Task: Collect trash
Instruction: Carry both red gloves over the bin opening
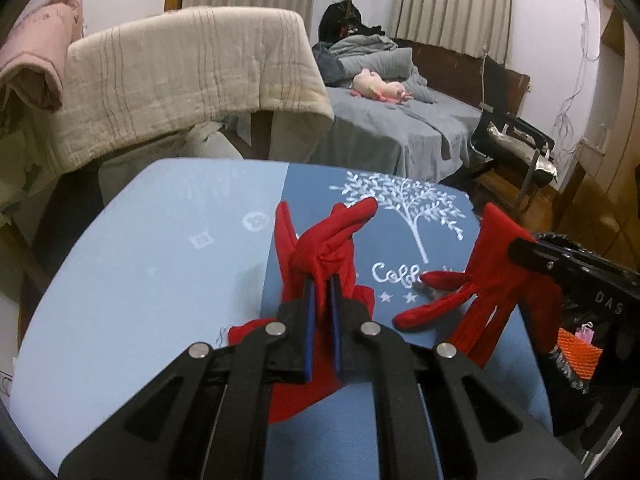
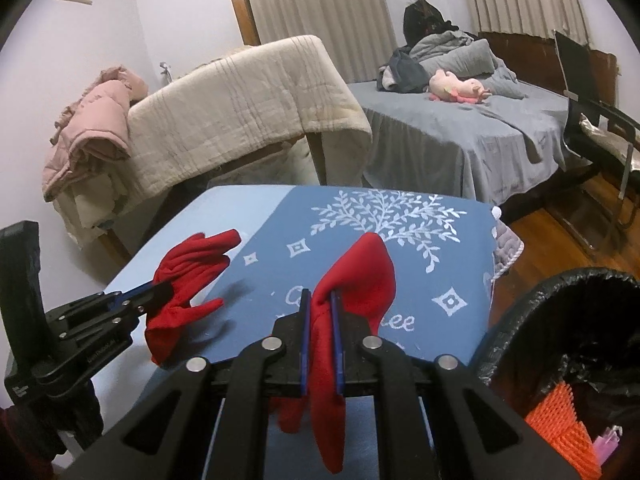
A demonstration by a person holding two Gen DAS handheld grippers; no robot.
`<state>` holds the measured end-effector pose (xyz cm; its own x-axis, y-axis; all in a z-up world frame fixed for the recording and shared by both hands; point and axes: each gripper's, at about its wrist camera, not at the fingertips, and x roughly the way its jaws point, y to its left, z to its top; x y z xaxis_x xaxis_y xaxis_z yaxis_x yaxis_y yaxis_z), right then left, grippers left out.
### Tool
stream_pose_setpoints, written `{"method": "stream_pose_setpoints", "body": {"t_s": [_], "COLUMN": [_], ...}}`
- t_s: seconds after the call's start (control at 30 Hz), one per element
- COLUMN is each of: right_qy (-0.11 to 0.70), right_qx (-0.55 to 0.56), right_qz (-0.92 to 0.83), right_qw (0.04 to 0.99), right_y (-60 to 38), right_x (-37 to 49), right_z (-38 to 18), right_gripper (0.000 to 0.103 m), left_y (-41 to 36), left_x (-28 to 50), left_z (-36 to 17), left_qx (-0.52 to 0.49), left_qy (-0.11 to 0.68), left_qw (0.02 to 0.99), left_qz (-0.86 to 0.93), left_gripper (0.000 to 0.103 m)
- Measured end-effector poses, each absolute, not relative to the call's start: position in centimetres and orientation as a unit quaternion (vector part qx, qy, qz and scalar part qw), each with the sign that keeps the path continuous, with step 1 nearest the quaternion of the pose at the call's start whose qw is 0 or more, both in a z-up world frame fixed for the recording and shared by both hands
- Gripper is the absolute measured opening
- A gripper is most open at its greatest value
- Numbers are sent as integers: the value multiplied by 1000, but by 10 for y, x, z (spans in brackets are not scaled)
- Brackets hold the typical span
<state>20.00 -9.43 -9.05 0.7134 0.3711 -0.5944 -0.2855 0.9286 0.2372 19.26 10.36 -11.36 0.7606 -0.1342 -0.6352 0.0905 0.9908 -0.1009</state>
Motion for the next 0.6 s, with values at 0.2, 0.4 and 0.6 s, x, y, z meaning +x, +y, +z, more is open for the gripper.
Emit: {"method": "stream_pose_setpoints", "body": {"t_s": [0.2, 0.4, 0.6], "right_qy": [317, 299, 282], "right_qx": [61, 56, 53], "right_qz": [183, 189, 190], "right_qw": [929, 934, 939], "right_y": [-95, -100, -105], "right_x": [189, 173, 158], "right_z": [-73, -56, -40], "right_gripper": [9, 9, 9], "left_y": [95, 84, 75], "left_x": [182, 171, 160], "left_z": [-92, -77, -61], "left_qx": [-35, -35, -35], "left_qy": [319, 303, 288], "left_qw": [945, 949, 954], "left_qz": [-65, -74, -80], "left_gripper": [6, 6, 6]}}
